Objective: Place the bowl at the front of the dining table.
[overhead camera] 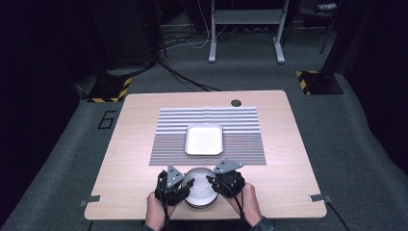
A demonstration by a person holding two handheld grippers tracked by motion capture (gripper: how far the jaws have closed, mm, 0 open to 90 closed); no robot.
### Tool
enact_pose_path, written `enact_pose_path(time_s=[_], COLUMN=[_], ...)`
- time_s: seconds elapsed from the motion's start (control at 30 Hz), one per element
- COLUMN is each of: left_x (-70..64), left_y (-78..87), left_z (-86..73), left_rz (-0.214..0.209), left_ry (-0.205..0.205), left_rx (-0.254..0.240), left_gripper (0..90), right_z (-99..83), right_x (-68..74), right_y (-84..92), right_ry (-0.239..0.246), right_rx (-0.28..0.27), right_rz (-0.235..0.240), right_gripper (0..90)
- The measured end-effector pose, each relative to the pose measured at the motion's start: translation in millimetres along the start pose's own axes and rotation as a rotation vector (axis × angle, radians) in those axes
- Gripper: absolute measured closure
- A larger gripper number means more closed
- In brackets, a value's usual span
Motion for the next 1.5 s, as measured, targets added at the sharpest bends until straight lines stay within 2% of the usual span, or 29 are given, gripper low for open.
enact_pose_path(time_s=[0.07,0.33,0.43,0.53,0.8,0.83,1.07,1.13,1.23,1.5], left_x=[-1.2,-1.7,-3.1,-3.6,-3.8,-3.4,-2.5,-2.6,-0.7,-1.3], left_y=[1.2,4.8,7.8,8.3,8.9,8.9,9.8,11.5,13.0,19.8], left_z=[0.7,1.1,1.5,1.6,2.0,2.4,4.2,4.7,4.3,8.4], left_rz=[0.018,0.035,0.052,0.064,0.065,0.063,0.058,0.061,0.042,0.046], left_ry=[-0.016,-0.021,-0.026,-0.027,-0.039,-0.040,-0.038,-0.044,-0.030,-0.027], left_rx=[-0.002,-0.022,-0.046,-0.046,-0.060,-0.058,-0.064,-0.071,-0.080,-0.124], left_gripper=[69.6,72.9,76.0,76.8,77.7,78.0,78.8,79.5,80.0,79.9], right_z=[-0.7,-0.4,0.1,-0.1,0.6,1.5,2.7,3.0,3.5,7.1], right_x=[0.1,1.9,2.5,3.0,3.6,3.7,2.9,3.0,4.1,5.5], right_y=[-0.3,1.0,1.7,1.7,4.0,4.7,5.1,5.4,6.8,15.4], right_ry=[-0.011,-0.008,-0.003,-0.008,-0.002,-0.019,-0.022,-0.015,-0.010,0.019], right_rx=[-0.013,-0.044,-0.059,-0.071,-0.091,-0.097,-0.107,-0.117,-0.131,-0.168], right_rz=[-0.001,-0.023,-0.034,-0.035,-0.048,-0.046,-0.039,-0.043,-0.051,-0.084], right_gripper=[74.8,76.8,77.6,77.9,80.4,81.2,81.8,81.9,82.0,81.8])
Point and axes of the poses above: each handheld gripper's, and its own axes: y roughly backward along the jaws, z roughly out of its top, x roughly to its left, the point moved 1 cm from there along -y, roughly forward along the jaws, and after that the axes turned 14 degrees about x, right-handed, at the moved point
